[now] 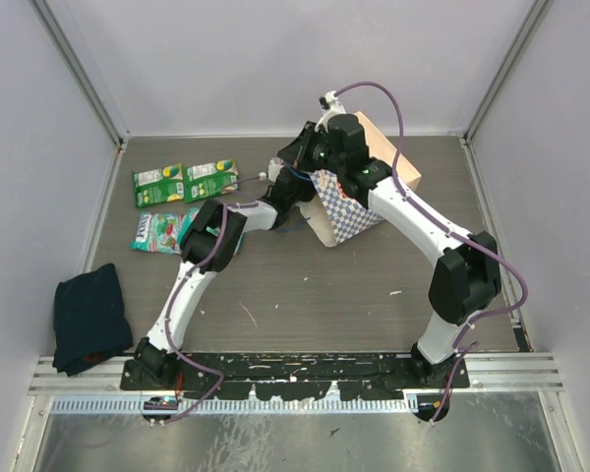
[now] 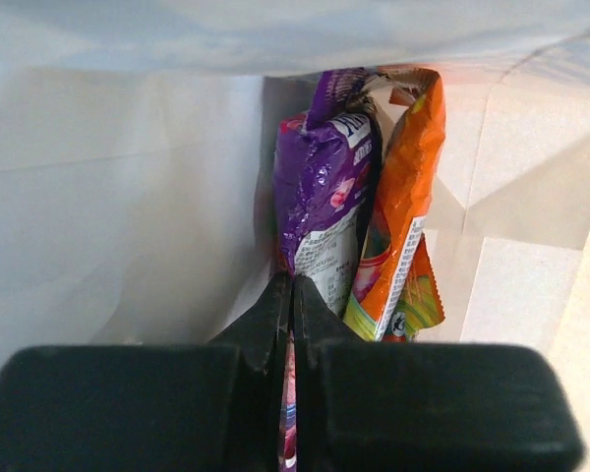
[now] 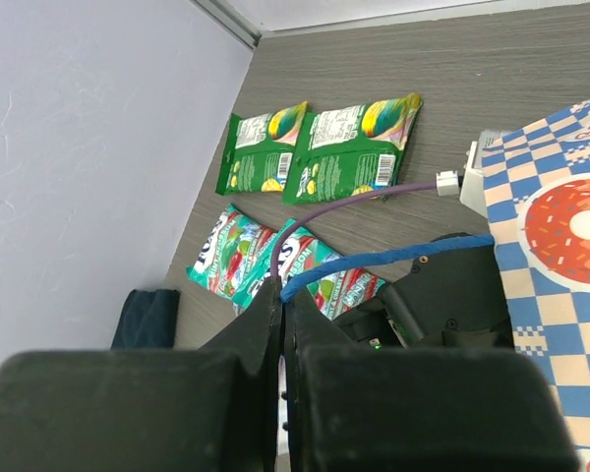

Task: Take the snacks out of the paper bag
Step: Take out the snack from the paper bag, then place the snack at the center of the board.

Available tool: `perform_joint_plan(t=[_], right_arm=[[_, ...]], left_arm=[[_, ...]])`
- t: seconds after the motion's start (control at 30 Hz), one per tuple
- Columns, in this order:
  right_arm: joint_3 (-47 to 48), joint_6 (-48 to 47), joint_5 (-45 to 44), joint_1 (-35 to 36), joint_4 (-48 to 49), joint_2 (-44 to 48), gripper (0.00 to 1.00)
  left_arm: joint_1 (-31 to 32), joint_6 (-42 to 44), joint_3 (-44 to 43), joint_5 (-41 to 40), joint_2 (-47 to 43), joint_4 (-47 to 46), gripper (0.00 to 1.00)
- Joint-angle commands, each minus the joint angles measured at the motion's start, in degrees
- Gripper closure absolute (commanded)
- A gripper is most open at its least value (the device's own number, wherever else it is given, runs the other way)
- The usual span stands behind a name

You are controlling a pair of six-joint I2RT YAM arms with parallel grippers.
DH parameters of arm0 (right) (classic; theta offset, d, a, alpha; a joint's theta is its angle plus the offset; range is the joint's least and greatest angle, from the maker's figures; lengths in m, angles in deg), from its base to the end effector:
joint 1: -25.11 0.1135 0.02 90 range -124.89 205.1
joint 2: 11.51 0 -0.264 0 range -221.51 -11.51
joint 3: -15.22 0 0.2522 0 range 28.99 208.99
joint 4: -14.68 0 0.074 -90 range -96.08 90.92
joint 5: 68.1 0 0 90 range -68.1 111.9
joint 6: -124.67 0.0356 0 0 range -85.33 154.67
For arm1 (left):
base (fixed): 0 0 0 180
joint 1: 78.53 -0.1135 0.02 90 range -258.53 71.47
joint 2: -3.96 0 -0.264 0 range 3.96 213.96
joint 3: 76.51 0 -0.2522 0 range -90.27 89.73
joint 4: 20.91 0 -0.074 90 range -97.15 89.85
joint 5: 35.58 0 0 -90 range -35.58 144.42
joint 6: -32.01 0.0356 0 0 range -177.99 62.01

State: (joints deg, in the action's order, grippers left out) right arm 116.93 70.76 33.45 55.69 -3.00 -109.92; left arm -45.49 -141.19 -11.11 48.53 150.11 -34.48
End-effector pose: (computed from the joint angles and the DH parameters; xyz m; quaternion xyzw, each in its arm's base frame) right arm 0.3544 0.2177 0.3621 -0.0238 0.7881 0.4016 0.4659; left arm 0.4700 -0.3013 0.0948 -0.3698 0.7189 -0.4766 0.3454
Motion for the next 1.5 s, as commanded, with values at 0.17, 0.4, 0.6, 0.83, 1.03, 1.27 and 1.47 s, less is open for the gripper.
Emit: perform_joint_plan(t=[0.17, 0.4, 0.6, 0.83, 1.03, 1.27, 1.47], right_arm=[[-1.69, -1.19, -4.03, -7.37, 3.78, 3.50, 1.00], [-2.97, -1.21, -6.44, -13.61, 3.95, 2.09, 1.00], [-3.06, -2.63, -12.97, -16.22, 4.26, 0.38, 1.00], [-2.63, -1.80, -16.27, -21.72, 4.21, -2.15, 1.00], [-4.08, -1.57, -17.88, -27.51, 3.81, -1.43, 1.00], [-5.29, -1.53, -15.06, -32.16, 3.79, 0.61, 1.00], [-6.43, -1.86, -10.26, -32.17, 3.65, 1.14, 1.00]], left_arm=[[-3.54, 10.12, 3.22, 12.05, -6.86, -7.78, 1.00], [-7.76, 9.74, 9.10, 36.05, -11.97, -13.92, 1.00], [-12.58, 5.90, 18.51, 48.48, -17.30, -18.78, 1.00], [-16.81, 15.84, 19.05, 58.51, -22.45, -0.47, 1.00], [-19.89, 20.27, 19.36, 61.48, -24.24, 4.51, 1.00], [-22.00, 27.25, 13.85, 60.17, -20.60, 15.65, 1.00], [-22.47, 43.88, 0.67, 49.85, -17.28, 42.86, 1.00]])
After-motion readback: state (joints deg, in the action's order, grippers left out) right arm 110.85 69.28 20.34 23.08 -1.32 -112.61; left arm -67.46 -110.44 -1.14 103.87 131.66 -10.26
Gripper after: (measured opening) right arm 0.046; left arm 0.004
